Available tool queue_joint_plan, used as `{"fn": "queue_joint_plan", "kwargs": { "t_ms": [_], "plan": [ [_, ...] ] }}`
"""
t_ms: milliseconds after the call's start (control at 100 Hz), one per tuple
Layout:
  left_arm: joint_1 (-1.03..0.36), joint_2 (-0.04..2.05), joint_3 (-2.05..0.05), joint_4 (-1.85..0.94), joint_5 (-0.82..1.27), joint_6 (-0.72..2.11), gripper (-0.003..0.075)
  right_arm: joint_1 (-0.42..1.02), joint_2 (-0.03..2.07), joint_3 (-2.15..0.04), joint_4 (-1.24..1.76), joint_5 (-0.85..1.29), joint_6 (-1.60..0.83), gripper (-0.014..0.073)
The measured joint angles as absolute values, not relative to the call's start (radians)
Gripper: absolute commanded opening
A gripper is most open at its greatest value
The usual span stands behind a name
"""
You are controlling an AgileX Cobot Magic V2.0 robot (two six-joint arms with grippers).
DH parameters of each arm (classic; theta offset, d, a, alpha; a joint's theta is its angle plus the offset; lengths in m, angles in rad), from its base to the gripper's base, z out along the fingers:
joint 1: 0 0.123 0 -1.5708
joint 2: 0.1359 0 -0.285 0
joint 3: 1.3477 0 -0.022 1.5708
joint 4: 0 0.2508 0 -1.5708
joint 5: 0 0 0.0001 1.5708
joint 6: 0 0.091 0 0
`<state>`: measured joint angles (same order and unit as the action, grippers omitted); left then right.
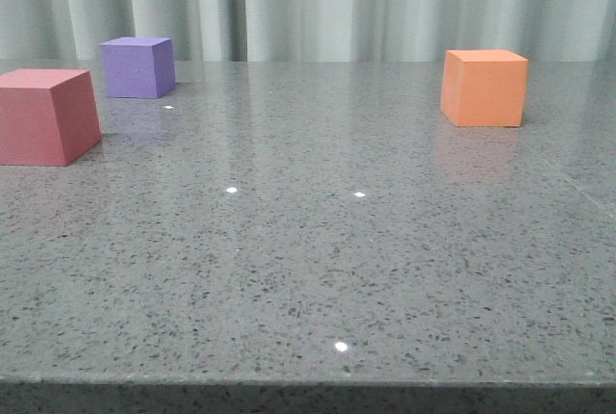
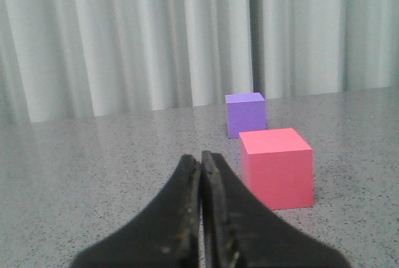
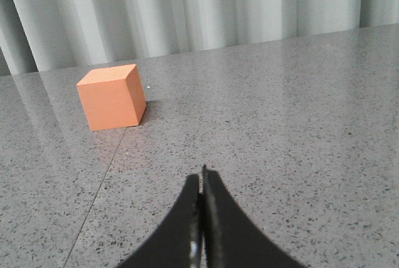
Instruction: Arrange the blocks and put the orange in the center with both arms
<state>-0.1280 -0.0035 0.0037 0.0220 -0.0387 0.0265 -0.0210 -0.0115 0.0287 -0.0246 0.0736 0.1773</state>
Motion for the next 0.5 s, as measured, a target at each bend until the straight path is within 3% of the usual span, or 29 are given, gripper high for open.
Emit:
{"fn": "queue_joint_plan", "kwargs": {
  "t_ms": [500],
  "plan": [
    [-0.128, -0.004, 0.004, 0.022, -0.039, 0.026, -0.0020, -0.021, -0.011, -0.002, -0.022, 0.044, 0.177, -0.0069]
  ]
}}
